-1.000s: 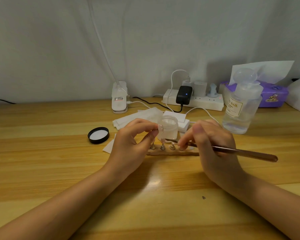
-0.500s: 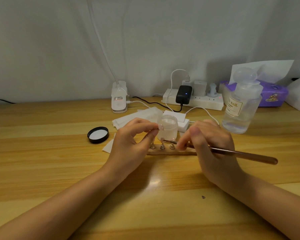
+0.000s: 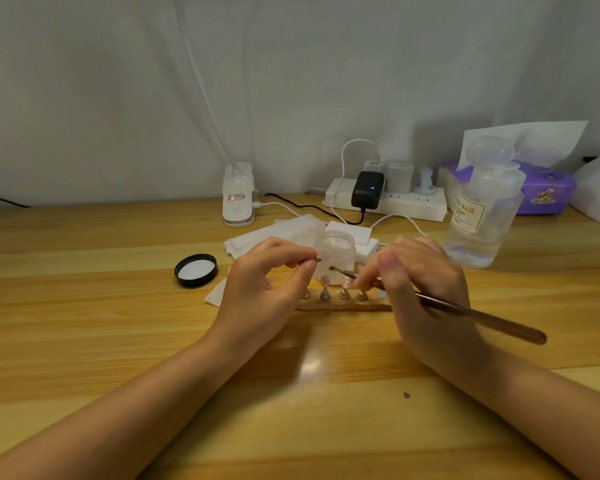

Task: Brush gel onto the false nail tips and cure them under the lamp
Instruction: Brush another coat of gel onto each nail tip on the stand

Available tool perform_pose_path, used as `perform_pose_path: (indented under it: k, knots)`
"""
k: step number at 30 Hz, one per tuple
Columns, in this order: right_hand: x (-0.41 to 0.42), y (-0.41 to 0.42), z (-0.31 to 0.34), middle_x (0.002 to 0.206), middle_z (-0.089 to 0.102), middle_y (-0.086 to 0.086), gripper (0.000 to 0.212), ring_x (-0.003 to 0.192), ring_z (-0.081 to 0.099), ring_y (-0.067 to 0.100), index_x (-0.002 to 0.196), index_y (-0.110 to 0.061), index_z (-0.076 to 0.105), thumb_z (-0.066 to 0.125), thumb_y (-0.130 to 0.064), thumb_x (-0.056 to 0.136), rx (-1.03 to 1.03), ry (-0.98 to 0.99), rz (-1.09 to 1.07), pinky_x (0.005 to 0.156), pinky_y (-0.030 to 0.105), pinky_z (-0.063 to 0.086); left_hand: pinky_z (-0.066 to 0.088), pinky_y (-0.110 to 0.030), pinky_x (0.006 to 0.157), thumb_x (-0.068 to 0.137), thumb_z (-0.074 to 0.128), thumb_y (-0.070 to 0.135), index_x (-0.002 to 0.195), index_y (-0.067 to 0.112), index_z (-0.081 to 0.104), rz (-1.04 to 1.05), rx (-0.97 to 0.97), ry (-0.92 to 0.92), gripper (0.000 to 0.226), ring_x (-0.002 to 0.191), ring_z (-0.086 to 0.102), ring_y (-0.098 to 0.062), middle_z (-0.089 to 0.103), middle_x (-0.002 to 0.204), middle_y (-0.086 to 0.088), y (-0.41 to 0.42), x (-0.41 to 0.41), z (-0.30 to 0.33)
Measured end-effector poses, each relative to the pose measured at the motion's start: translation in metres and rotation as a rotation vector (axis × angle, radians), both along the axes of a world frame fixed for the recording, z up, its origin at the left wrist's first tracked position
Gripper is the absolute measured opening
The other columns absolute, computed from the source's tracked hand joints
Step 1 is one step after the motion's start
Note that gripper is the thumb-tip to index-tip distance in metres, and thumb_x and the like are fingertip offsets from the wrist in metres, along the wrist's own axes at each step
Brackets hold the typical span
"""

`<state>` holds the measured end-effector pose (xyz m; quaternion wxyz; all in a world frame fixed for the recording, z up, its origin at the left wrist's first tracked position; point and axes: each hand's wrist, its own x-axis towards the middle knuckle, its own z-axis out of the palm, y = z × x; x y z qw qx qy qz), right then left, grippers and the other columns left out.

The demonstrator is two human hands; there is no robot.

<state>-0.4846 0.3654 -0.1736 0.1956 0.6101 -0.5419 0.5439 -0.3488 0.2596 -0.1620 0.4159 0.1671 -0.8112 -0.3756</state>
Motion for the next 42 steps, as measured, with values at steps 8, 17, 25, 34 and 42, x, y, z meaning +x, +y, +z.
perform_pose_path:
  k: [8, 17, 25, 34, 42]
  knots:
    - [0.0006, -0.0048, -0.0006, 0.073, 0.065, -0.002, 0.039, 0.072, 0.061, 0.018, 0.075, -0.011, 0.068, 0.038, -0.027, 0.094, 0.057, 0.058, 0.011, 0.065, 0.045, 0.045, 0.044, -0.013, 0.073, 0.081, 0.065, 0.004, 0.094, 0.015, 0.069, 0.001, -0.001, -0.006, 0.017, 0.082, 0.057, -0.007, 0.064, 0.084, 0.005, 0.0005, -0.0002, -0.0001]
    - [-0.0004, -0.0014, -0.0003, 0.067, 0.061, -0.005, 0.049, 0.069, 0.057, 0.01, 0.067, -0.009, 0.065, 0.031, -0.029, 0.097, 0.014, 0.022, -0.013, 0.073, 0.037, 0.041, 0.044, -0.011, 0.074, 0.081, 0.065, 0.003, 0.093, 0.019, 0.067, 0.0, -0.011, -0.006, 0.02, 0.081, 0.056, -0.003, 0.063, 0.084, 0.009, 0.001, -0.0003, 0.0013]
    - [-0.0006, -0.0019, 0.0, 0.067, 0.061, -0.008, 0.041, 0.07, 0.056, 0.007, 0.069, -0.012, 0.066, 0.036, -0.025, 0.094, 0.067, 0.053, -0.011, 0.07, 0.037, 0.041, 0.043, -0.011, 0.073, 0.081, 0.066, 0.003, 0.092, 0.02, 0.067, 0.01, -0.014, -0.009, 0.021, 0.08, 0.056, -0.004, 0.064, 0.083, 0.009, 0.0001, -0.0001, 0.0004]
    - [-0.0001, -0.0022, 0.0004, 0.071, 0.063, -0.004, 0.041, 0.072, 0.058, 0.011, 0.073, -0.011, 0.067, 0.036, -0.025, 0.095, 0.03, 0.027, 0.011, 0.07, 0.038, 0.043, 0.043, -0.011, 0.073, 0.081, 0.065, 0.004, 0.092, 0.019, 0.067, 0.0, -0.019, -0.011, 0.019, 0.081, 0.056, -0.004, 0.063, 0.084, 0.008, -0.0003, -0.0005, 0.0007]
    - [0.0015, 0.0001, 0.0006, 0.062, 0.062, -0.007, 0.045, 0.066, 0.057, 0.004, 0.065, -0.013, 0.066, 0.034, -0.026, 0.094, 0.06, -0.074, 0.012, 0.072, 0.039, 0.042, 0.044, -0.013, 0.075, 0.081, 0.065, 0.001, 0.093, 0.013, 0.069, -0.001, -0.052, -0.001, 0.017, 0.083, 0.058, -0.009, 0.064, 0.086, 0.001, -0.0015, -0.0008, -0.0003]
